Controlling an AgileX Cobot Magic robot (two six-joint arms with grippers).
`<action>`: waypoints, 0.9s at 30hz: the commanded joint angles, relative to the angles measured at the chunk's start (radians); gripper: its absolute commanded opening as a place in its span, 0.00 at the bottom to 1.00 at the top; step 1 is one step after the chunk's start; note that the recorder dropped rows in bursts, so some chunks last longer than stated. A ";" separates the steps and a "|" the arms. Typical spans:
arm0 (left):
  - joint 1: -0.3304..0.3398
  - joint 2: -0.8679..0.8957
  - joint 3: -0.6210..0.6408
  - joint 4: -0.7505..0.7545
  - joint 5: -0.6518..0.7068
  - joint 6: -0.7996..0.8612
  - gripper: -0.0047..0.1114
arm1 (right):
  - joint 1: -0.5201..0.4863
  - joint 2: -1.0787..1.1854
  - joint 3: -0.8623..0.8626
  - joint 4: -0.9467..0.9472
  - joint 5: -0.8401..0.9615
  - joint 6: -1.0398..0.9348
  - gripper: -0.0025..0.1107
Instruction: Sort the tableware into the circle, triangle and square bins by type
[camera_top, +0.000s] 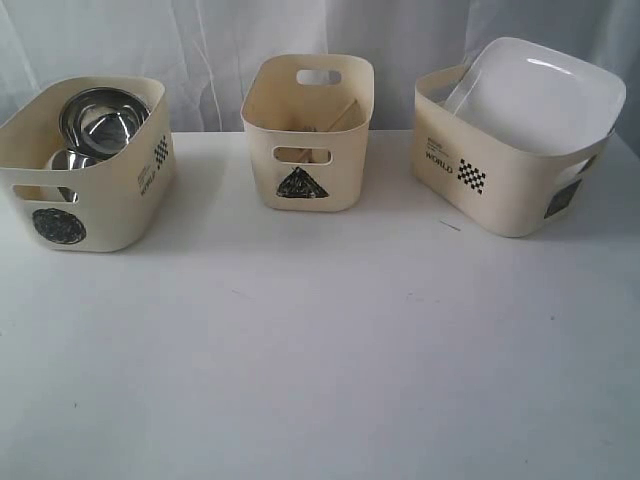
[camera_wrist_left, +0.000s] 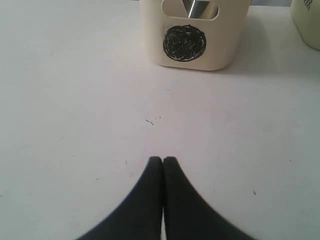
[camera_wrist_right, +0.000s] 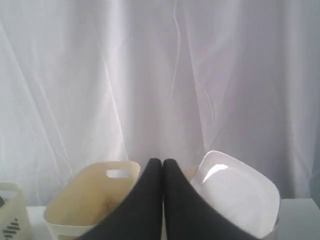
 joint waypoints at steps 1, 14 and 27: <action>-0.007 -0.005 0.004 -0.001 -0.002 -0.001 0.04 | 0.005 -0.305 0.149 0.000 0.019 0.076 0.02; -0.007 -0.005 0.004 -0.001 -0.002 -0.001 0.04 | 0.005 -0.690 0.231 -0.038 0.047 0.070 0.02; -0.007 -0.005 0.004 -0.001 -0.002 -0.001 0.04 | -0.024 -0.690 0.409 -0.815 0.038 0.337 0.02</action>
